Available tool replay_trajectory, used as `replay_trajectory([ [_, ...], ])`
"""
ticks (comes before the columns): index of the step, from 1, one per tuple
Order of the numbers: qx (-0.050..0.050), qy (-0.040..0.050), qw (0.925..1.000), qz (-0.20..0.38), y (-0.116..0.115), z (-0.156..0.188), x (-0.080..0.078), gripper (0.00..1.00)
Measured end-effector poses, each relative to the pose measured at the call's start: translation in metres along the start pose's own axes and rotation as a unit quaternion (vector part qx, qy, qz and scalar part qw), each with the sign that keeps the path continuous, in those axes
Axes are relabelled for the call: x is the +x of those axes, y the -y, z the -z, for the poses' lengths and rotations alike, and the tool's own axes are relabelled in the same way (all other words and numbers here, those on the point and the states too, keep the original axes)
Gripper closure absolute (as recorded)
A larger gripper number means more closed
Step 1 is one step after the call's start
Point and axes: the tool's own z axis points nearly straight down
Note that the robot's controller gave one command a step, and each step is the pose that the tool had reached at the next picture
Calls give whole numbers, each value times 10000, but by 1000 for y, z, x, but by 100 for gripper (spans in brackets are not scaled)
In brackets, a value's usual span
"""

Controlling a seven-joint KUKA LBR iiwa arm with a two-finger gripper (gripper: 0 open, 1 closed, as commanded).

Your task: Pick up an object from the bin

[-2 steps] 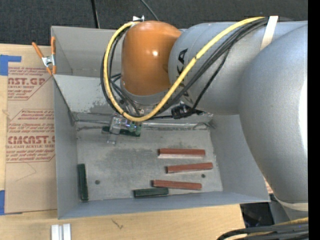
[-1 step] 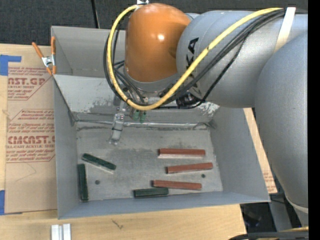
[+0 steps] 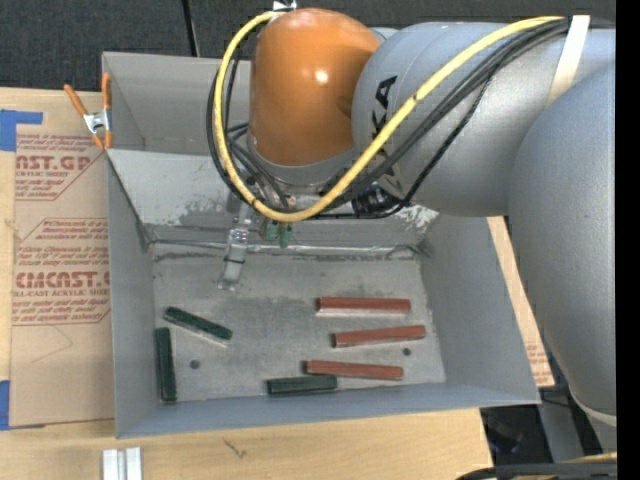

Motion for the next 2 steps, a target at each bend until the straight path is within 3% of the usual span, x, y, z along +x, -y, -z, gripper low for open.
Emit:
replay_trajectory([
  [1,-5,20,10000,5,-5,-51,38,0],
  [2,-9,8,9992,387,1,-111,40,0],
])
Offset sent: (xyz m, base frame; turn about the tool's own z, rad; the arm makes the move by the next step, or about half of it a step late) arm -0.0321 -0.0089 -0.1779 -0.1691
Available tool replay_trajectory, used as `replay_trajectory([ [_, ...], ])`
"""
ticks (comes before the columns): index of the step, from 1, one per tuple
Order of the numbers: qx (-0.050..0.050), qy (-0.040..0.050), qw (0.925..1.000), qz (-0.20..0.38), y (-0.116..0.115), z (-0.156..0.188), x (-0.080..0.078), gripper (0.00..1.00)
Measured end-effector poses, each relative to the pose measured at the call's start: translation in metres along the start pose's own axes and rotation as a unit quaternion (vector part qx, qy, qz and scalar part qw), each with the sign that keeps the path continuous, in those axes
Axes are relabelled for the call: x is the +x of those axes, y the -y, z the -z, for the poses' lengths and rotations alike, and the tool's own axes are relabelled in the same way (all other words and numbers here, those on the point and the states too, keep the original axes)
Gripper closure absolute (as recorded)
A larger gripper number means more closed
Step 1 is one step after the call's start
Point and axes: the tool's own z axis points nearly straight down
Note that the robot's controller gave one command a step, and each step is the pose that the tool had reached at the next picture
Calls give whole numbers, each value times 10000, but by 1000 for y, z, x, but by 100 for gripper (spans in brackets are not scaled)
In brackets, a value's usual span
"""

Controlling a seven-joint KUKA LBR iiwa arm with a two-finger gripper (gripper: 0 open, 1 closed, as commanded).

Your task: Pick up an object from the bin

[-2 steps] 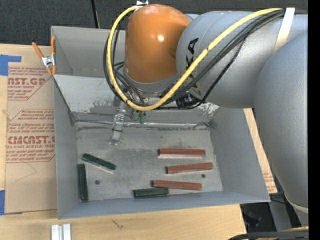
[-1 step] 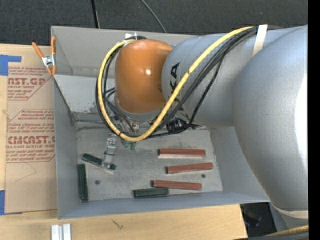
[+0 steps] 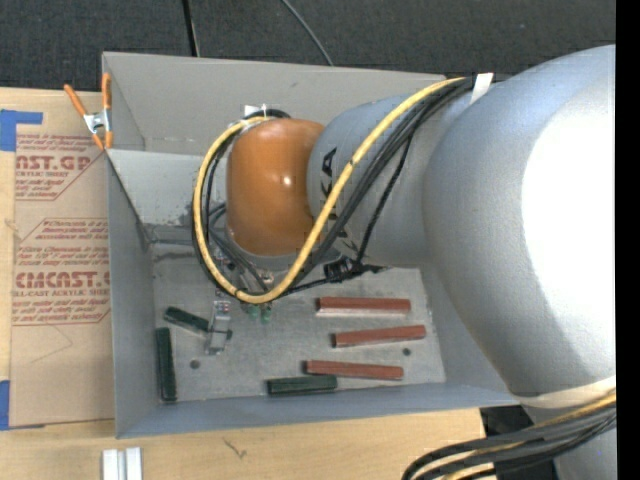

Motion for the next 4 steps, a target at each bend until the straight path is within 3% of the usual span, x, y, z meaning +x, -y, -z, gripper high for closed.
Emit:
replay_trajectory([
  [1,14,-23,9991,-424,10,-73,1,100],
  [2,13,-23,9991,-425,10,-73,1,100],
  [3,11,-13,9996,-265,35,55,-8,100],
  [4,11,-14,9996,-266,35,55,-8,100],
])
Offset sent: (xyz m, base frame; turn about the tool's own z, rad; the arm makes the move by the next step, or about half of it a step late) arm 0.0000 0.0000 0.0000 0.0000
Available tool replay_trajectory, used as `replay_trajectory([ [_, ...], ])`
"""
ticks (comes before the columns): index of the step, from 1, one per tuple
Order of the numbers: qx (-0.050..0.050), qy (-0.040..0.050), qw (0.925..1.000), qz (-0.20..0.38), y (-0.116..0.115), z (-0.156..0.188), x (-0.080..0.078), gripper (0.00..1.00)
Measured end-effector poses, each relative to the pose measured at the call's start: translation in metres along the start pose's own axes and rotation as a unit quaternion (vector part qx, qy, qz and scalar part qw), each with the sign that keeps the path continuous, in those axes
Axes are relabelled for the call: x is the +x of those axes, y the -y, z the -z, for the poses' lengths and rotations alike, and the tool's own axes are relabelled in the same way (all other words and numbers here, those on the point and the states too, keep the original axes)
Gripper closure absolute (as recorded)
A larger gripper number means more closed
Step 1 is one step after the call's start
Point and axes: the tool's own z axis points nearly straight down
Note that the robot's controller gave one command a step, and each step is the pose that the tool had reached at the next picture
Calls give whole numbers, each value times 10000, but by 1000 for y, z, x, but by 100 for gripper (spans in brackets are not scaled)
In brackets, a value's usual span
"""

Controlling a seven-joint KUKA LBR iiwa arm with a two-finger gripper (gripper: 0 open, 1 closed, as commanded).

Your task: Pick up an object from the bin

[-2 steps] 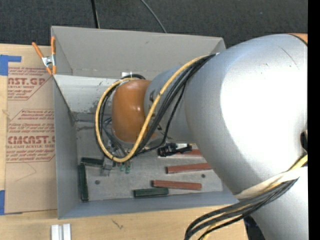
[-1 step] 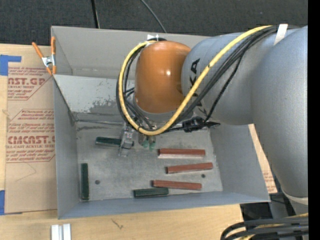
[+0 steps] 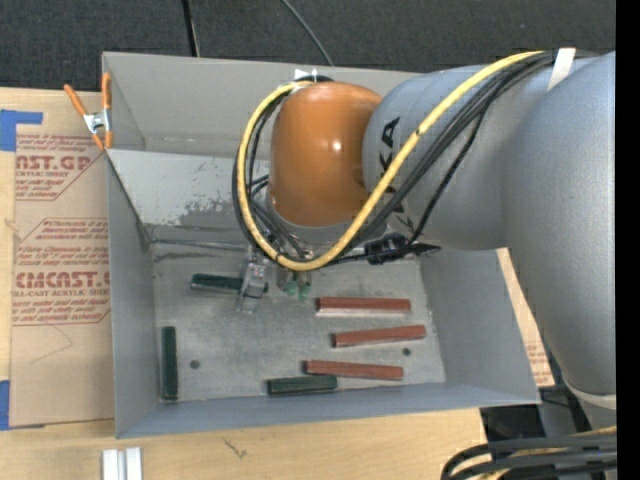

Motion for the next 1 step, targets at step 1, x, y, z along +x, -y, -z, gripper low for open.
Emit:
replay_trajectory([
  [1,19,-42,10000,41,2,40,8,100],
])
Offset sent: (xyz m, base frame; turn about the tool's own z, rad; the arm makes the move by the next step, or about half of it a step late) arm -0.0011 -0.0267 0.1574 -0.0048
